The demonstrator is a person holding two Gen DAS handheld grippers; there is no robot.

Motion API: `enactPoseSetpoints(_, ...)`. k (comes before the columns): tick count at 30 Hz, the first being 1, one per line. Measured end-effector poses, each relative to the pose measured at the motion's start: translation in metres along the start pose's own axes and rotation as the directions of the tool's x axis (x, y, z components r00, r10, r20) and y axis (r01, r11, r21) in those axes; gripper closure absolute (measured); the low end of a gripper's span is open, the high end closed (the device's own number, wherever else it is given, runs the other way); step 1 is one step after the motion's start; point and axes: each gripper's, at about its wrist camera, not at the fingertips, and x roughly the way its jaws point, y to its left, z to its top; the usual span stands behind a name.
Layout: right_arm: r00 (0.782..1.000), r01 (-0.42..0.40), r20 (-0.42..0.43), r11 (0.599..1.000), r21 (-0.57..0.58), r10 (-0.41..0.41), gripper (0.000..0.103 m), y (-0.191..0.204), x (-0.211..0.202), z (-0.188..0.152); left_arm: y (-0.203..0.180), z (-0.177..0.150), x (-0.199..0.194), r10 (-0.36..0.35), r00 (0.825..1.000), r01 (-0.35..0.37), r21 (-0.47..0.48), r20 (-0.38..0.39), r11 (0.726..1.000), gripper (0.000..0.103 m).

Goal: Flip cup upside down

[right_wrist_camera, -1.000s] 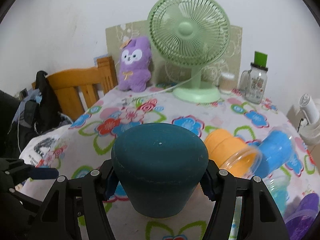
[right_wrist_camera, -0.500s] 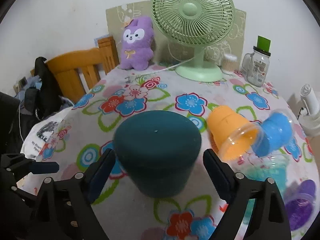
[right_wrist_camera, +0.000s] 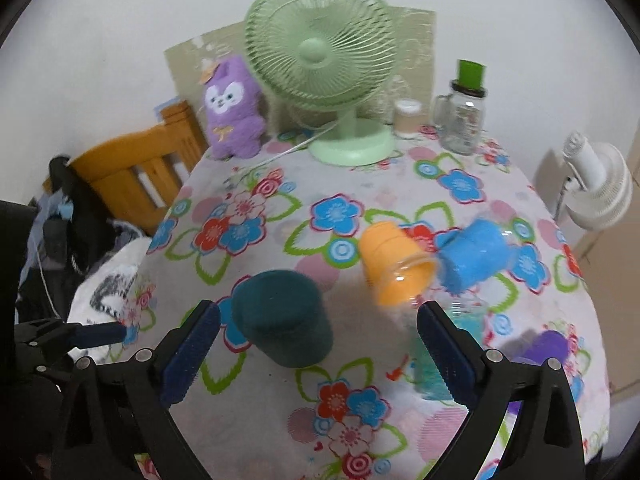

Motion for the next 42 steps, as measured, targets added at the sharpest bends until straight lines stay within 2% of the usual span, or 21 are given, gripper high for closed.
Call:
enactPoseSetpoints(2,0.999,0.028,-0.026,0.999,0.019,-0.027,0.003,-0.008,-0.005,0.005,-0.005,0.006,-0.009,0.007,1.0,-0.007,0.013,0.016,1.0,0.01)
enactPoseSetpoints(7,1.0,0.005,-0.026,0.998,0.063,-0.003,0.003,-0.03,-0.028,0.016,-0.021,0.013,-0.025,0.011,0.999,-0.011,-0.004,0.038,1.0,0.009)
enactPoseSetpoints(14,0.999,-0.017,-0.038,1.0,0.01,0.017,0.003,-0.054,-0.062,0.035,-0.046,0.017,-0.054,0.036,0.995,-0.031,-0.056,0.096,0.998,0.009)
enactPoseSetpoints(22,1.0,-0.026,-0.007,0.998,-0.054,0.026,0.003,-0.067,-0.094,0.049,-0.074,0.021,-0.098,0.08,0.978,-0.057,-0.117,0.194,0.991,0.006)
enactPoseSetpoints(29,1.0,0.002,0.031,0.999,-0.052,-0.001,0.003,-0.08,-0.116,0.055,-0.096,0.022,-0.116,0.122,0.967,-0.102,-0.098,0.224,0.99,0.005)
enactPoseSetpoints(42,0.997,0.041,0.06,0.999,-0.023,-0.039,0.003,-0.098,-0.144,0.05,-0.119,0.012,-0.141,0.127,0.951,-0.11,-0.078,0.281,0.991,0.003)
